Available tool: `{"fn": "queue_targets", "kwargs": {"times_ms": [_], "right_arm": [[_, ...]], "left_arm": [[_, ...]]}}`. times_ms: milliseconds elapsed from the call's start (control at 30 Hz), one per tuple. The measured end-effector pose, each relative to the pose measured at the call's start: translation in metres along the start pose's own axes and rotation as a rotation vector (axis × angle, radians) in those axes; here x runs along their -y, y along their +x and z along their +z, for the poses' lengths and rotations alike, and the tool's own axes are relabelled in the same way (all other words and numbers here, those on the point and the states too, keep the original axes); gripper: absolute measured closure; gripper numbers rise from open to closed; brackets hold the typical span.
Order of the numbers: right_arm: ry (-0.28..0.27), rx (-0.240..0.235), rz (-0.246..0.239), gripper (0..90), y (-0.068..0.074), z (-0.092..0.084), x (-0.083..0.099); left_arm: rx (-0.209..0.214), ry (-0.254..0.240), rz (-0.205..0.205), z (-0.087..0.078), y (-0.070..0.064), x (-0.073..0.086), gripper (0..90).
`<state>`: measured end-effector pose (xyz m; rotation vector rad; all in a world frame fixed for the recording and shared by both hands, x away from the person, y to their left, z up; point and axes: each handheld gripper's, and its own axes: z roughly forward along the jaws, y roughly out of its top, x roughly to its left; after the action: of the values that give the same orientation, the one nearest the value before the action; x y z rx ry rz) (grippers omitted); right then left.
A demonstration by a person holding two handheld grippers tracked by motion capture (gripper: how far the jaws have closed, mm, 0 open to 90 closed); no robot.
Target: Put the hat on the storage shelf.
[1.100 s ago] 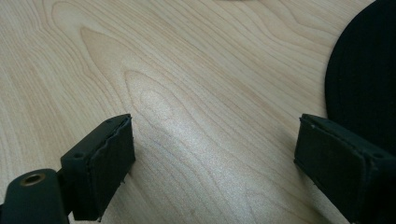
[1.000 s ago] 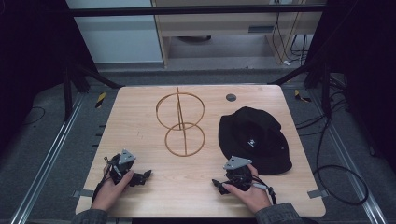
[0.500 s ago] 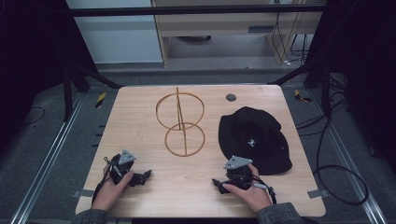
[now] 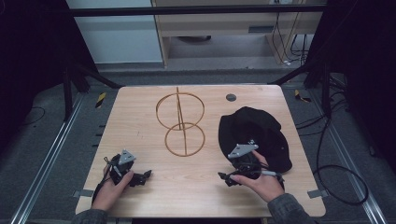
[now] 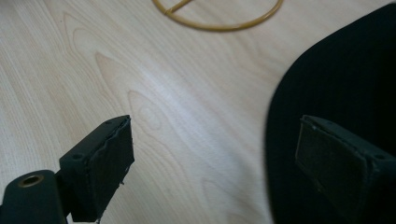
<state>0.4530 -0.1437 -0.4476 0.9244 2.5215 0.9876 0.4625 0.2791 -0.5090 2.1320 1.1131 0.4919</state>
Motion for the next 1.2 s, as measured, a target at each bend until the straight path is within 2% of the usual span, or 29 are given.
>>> {"fn": "queue_targets", "kwargs": {"times_ms": [133, 233, 367, 400, 567, 633, 700, 833, 900, 933, 1067, 1200], "right_arm": [[0.03, 0.019, -0.037, 10.4, -0.011, -0.022, -0.018], [0.053, 0.028, -0.043, 9.9, -0.018, -0.036, -0.031], [0.083, 0.061, -0.073, 10.1, -0.025, -0.048, -0.041], [0.097, 0.098, -0.085, 10.7, -0.03, -0.057, -0.047], [0.132, 0.123, -0.077, 13.1, -0.043, -0.074, -0.057], [0.185, 0.178, -0.104, 16.8, -0.051, -0.085, -0.065], [0.209, 0.205, -0.1, 18.4, -0.057, -0.091, -0.071], [0.224, 0.196, -0.057, 18.7, -0.071, -0.099, -0.081], [0.224, 0.204, -0.052, 18.8, -0.075, -0.101, -0.083], [0.217, 0.201, -0.033, 18.1, -0.081, -0.104, -0.087], [0.221, 0.222, -0.024, 17.6, -0.091, -0.107, -0.092], [0.213, 0.214, 0.021, 20.9, -0.107, -0.106, -0.099]], "left_arm": [[0.0, 0.001, 0.0, 0.0, 0.0, 0.0, 0.0], [0.0, 0.001, 0.0, 0.0, 0.0, 0.0, 0.0], [-0.001, 0.001, 0.0, 0.0, 0.0, 0.0, 0.0], [0.0, 0.002, 0.002, 0.0, 0.0, 0.0, 0.0], [-0.001, 0.002, 0.001, 0.0, 0.0, 0.0, 0.0], [-0.001, 0.002, 0.003, 0.0, 0.0, 0.0, 0.0], [-0.001, 0.003, 0.004, 0.0, 0.0, 0.0, 0.0], [0.0, 0.003, 0.001, 0.0, 0.0, 0.0, 0.0], [0.0, 0.003, 0.001, 0.0, 0.0, 0.0, 0.0], [0.0, 0.003, 0.0, 0.0, 0.0, 0.0, 0.0], [0.0, 0.001, -0.004, 0.0, 0.0, 0.0, 0.0], [0.0, -0.002, -0.007, 0.0, 0.0, 0.0, 0.0]]}}
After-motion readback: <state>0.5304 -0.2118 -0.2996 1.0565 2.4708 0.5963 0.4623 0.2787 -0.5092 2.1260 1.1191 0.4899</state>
